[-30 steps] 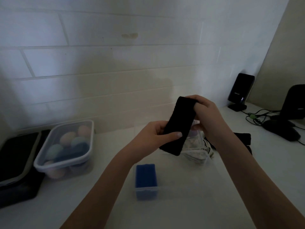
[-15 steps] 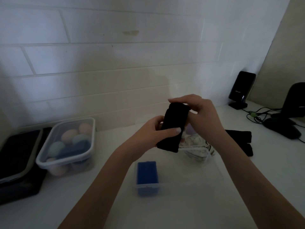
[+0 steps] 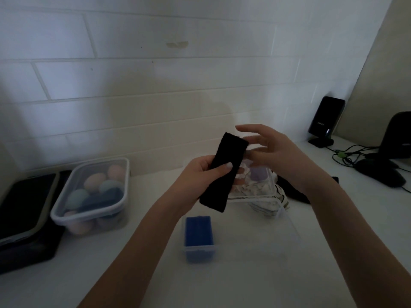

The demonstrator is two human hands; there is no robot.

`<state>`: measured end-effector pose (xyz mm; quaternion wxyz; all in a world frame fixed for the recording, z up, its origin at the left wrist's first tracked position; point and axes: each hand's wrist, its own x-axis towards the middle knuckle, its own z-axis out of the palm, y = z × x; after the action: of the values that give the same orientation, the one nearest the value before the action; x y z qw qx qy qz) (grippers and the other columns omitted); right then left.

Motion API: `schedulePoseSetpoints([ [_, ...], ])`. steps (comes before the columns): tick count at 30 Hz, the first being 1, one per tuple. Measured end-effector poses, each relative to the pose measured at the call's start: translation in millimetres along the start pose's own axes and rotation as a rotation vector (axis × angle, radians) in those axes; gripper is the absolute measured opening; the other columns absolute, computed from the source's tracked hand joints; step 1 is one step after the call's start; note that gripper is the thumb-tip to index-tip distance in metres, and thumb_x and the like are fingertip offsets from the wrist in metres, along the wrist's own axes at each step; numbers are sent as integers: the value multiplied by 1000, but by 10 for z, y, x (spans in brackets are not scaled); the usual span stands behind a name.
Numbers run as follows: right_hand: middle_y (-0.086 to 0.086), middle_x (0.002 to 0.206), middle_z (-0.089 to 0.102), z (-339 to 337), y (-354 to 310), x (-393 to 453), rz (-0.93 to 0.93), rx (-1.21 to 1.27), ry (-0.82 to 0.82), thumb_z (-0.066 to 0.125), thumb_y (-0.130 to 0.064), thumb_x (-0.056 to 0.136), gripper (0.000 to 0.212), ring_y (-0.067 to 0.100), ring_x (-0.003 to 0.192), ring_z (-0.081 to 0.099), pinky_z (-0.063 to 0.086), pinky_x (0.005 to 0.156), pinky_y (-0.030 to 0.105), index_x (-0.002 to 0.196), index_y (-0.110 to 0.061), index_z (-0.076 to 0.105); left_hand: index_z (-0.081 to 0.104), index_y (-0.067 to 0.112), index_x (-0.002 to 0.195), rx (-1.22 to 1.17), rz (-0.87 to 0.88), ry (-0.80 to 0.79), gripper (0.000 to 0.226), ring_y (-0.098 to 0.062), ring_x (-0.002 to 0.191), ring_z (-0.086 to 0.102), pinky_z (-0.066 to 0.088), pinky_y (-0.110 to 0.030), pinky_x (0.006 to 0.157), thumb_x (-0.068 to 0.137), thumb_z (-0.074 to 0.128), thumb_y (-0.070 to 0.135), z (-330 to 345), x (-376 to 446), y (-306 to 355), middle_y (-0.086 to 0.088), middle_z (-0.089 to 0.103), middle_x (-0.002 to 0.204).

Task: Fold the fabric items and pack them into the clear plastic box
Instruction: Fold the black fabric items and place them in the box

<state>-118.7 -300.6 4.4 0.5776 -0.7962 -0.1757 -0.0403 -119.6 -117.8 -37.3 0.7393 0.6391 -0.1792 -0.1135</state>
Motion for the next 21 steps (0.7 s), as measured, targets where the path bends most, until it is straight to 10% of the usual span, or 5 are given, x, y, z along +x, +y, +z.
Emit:
schedulePoseSetpoints([
  [4, 9, 114, 68, 4, -61, 2, 238, 457, -88, 43, -17, 96, 33, 25, 98, 68, 56, 81, 34, 126, -18, 56, 68, 14, 97, 10, 37, 44, 13, -17, 76, 72, 57, -23, 65, 87, 60, 15, 4, 0, 10, -2, 76, 83],
  [15, 9, 88, 71, 130, -80, 1, 72, 372, 122, 60, -8, 87, 19, 11, 76, 69, 58, 68, 21, 104, -4, 67, 67, 12, 84, 184, 58, 21, 6, -21, 59, 71, 60, -31, 61, 82, 65, 7, 44, -23, -15, -3, 73, 65],
  [21, 3, 76, 73, 83, -170, -23, -17, 430, 201, 60, -10, 87, 12, 10, 70, 70, 58, 65, 22, 96, -7, 67, 53, 25, 83, 459, 444, 350, 35, 2, 72, 63, 50, -13, 66, 70, 78, 4, 6, 16, -14, 9, 64, 82],
])
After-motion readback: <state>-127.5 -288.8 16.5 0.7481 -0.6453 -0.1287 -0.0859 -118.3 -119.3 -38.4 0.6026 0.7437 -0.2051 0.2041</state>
